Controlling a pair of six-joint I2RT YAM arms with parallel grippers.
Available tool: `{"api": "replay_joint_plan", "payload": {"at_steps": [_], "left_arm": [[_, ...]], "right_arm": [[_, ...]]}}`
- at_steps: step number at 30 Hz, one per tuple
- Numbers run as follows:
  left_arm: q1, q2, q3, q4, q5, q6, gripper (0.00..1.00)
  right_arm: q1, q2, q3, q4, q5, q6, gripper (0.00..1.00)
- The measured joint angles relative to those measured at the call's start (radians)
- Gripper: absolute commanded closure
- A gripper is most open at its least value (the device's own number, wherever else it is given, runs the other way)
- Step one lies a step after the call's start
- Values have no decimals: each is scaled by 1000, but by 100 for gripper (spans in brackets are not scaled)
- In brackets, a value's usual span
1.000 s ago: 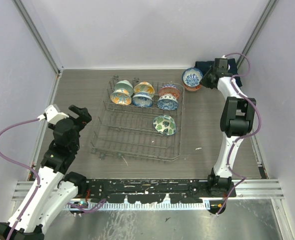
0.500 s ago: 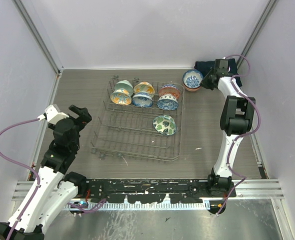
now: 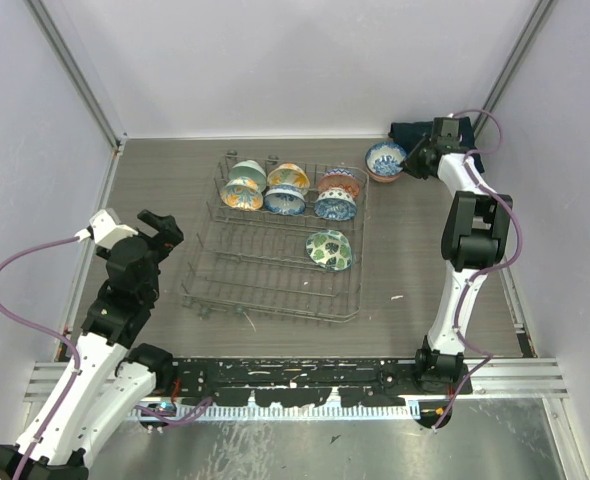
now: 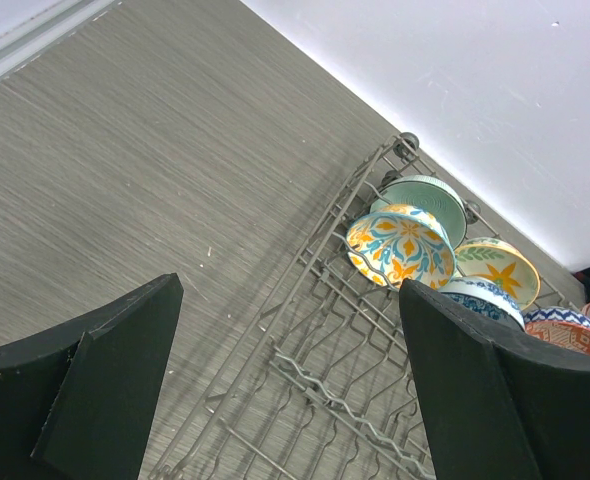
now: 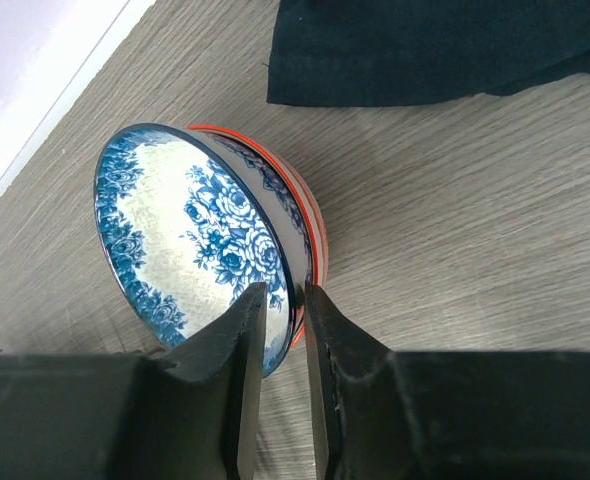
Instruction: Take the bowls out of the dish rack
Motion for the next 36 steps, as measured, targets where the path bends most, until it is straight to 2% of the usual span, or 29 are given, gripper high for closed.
{"api": "replay_joint_plan", "payload": {"at_steps": [12,19,26,36], "left_arm": [[0,0,0,0,0,0,2],[0,0,0,0,0,0,2],[0,0,0,0,0,0,2],[0,0,0,0,0,0,2]], "right_arm": [[0,-2,-7,15,-11,1,68],[0,-3,-27,32,-17,1,74],[-2,-44,-91,62,-34,5,66],[-2,-123,-137,76,-27,2,60]]}}
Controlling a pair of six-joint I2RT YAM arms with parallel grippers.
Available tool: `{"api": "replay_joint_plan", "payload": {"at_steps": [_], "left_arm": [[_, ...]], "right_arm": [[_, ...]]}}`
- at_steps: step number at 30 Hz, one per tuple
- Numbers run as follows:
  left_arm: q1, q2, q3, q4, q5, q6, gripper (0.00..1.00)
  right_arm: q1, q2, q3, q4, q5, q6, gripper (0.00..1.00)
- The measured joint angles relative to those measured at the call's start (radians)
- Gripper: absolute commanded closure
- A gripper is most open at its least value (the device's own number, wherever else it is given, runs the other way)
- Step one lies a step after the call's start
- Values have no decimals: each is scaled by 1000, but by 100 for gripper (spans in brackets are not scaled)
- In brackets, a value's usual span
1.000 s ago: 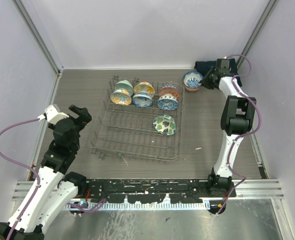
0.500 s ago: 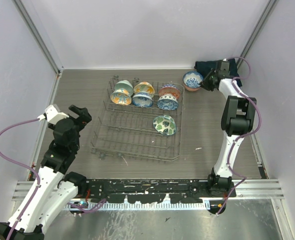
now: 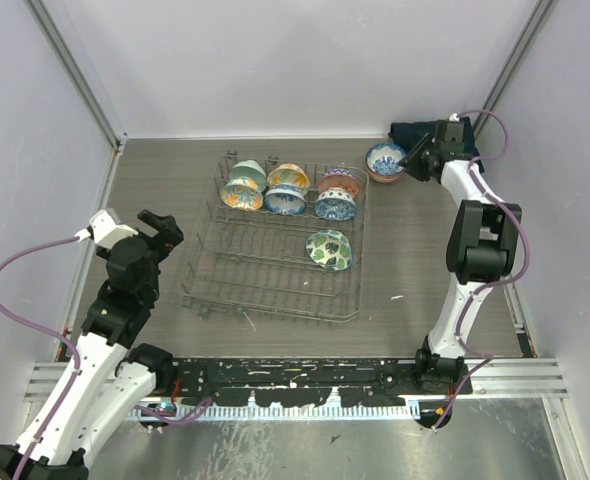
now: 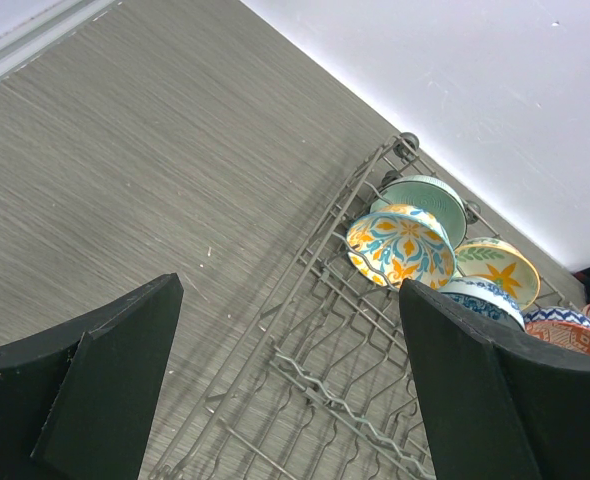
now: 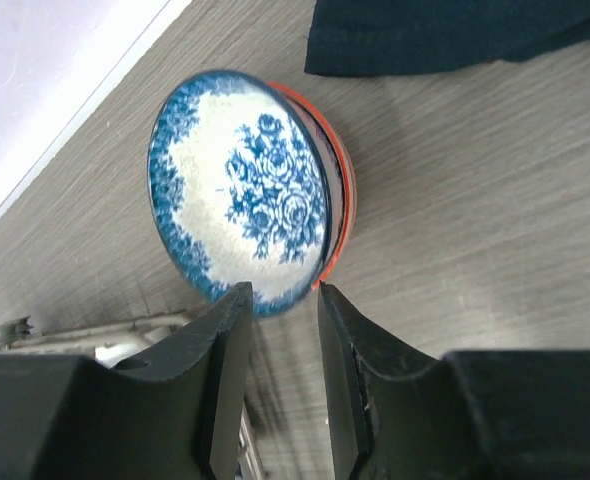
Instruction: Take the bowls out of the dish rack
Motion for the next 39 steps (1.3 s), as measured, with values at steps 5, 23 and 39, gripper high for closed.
{"api": "replay_joint_plan", "payload": {"at_steps": [5,23,39], "left_arm": [[0,0,0,0,0,3,2],[0,14,0,8,1,8,2],[0,10,0,15,2,10,2]], "right_arm": [[2,-132,-130,30,1,-4,59],[630,-684,-421,130,309,-430,52],[1009,-715,-612,-3,794,-551,52]]}}
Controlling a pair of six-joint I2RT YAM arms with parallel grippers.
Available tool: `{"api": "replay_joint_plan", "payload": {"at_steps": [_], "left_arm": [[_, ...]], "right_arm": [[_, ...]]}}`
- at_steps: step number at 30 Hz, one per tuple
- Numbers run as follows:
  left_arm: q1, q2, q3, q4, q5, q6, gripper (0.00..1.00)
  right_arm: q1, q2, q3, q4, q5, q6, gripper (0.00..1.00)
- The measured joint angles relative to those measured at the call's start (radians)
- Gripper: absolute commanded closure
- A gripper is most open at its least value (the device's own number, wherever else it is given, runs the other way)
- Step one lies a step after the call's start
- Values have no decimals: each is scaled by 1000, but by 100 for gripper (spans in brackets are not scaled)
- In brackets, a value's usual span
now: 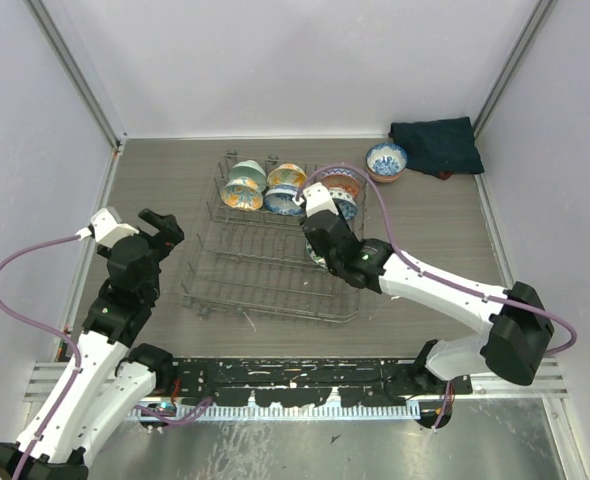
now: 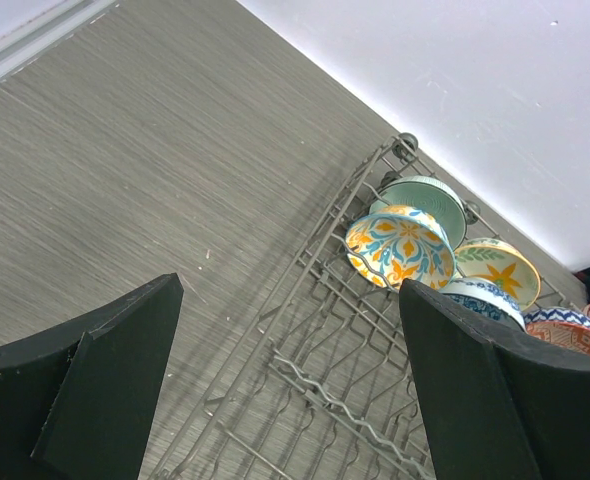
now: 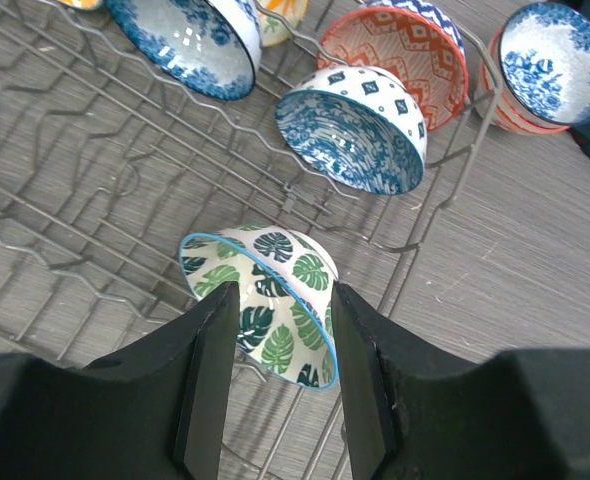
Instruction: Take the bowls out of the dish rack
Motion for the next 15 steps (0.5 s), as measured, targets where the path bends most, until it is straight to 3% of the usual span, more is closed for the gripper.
{"api": "replay_joint_plan", "payload": {"at_steps": [15], "left_arm": [[0,10,0,1,3,0,2]], "right_arm": [[3,47,-74,-13,91,-50,53]]}}
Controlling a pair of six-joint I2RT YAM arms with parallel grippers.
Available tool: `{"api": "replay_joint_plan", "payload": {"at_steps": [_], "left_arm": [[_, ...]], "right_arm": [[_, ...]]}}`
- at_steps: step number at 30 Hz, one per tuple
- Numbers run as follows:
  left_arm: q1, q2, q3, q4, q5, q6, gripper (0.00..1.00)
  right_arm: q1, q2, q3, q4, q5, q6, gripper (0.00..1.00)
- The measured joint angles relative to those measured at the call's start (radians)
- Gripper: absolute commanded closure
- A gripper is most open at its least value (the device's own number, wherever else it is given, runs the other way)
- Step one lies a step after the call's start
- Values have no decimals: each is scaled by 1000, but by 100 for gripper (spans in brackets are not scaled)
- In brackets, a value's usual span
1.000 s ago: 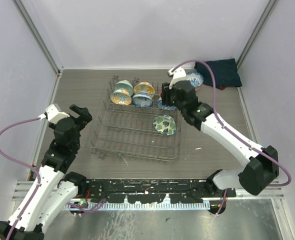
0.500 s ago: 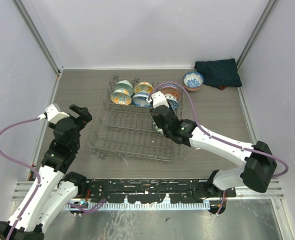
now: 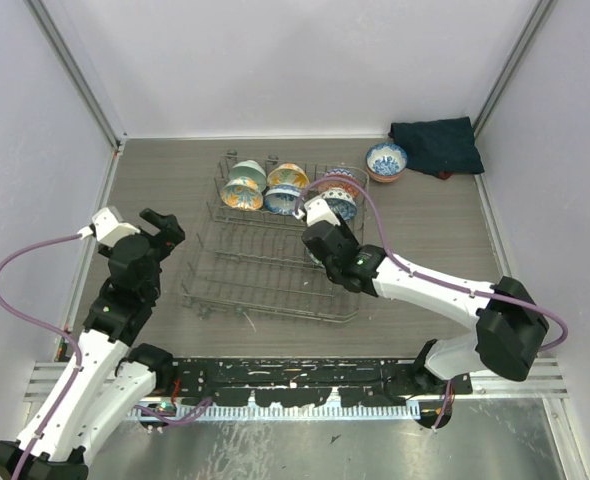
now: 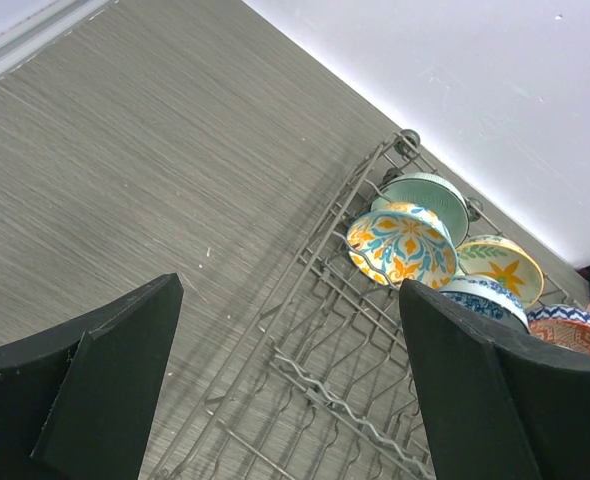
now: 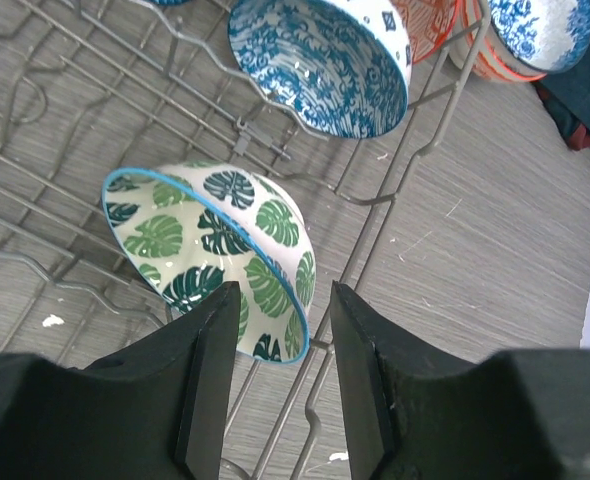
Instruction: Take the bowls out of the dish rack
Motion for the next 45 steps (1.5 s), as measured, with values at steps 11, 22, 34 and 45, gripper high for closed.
{"api": "replay_joint_plan", "payload": {"at_steps": [11,22,34,45], "left_arm": [[0,10,0,6,-1,0,2],[0,-19,0,13,3,0,2],[0,59,1,13,34,2,2],[0,125,8,5,71,15,2]], "right_arm": [[1,-3,-29,-6,0,-1,54],[1,-77,-43,-1,-58,12,53],[1,-166,-44,-8,-69,24,52],[1,-77,-44,0,-69,6,54]]}}
